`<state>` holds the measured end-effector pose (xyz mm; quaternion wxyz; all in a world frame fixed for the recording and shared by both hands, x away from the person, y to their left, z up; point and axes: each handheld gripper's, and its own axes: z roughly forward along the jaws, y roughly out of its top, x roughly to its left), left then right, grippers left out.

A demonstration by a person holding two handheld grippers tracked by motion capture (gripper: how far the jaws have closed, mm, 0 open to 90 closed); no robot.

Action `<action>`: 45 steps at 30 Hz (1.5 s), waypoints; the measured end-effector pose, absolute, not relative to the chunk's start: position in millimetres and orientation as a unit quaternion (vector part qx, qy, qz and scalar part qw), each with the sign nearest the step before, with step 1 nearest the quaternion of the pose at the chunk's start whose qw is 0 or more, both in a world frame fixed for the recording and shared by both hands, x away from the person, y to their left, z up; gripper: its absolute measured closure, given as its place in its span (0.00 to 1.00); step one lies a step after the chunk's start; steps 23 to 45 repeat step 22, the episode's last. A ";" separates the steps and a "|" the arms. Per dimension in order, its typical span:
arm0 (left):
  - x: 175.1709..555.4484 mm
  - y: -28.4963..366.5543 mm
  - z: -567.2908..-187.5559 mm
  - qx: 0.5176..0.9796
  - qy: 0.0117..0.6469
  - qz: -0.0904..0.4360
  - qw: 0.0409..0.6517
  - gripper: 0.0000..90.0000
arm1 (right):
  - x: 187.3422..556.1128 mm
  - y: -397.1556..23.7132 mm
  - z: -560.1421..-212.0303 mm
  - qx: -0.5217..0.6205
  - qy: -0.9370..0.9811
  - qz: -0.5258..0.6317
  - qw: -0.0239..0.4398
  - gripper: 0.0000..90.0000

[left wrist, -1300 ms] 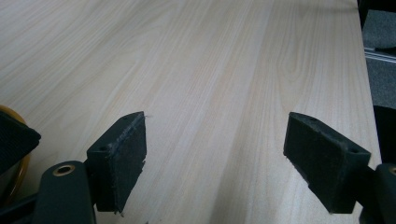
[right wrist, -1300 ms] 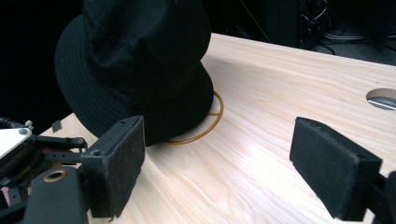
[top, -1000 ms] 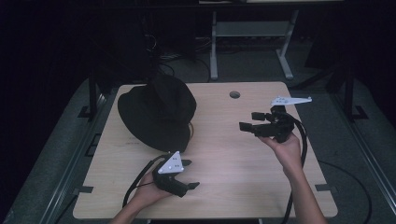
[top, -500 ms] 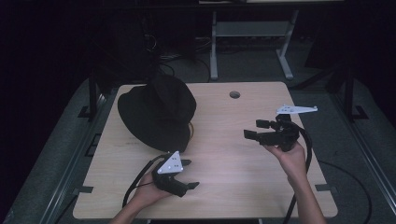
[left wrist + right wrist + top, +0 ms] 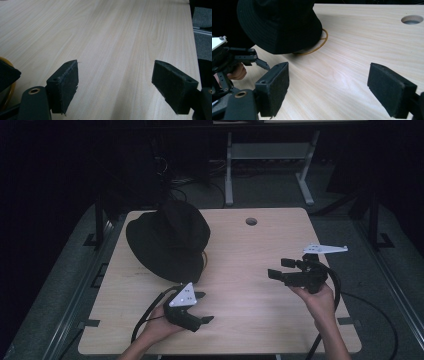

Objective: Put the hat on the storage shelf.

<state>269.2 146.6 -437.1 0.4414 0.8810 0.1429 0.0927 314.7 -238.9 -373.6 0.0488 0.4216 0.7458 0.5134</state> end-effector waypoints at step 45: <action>269.2 144.7 -436.9 0.885 0.137 0.095 0.434 0.23 | 263.8 -257.3 -408.1 0.435 0.728 0.528 0.044 0.19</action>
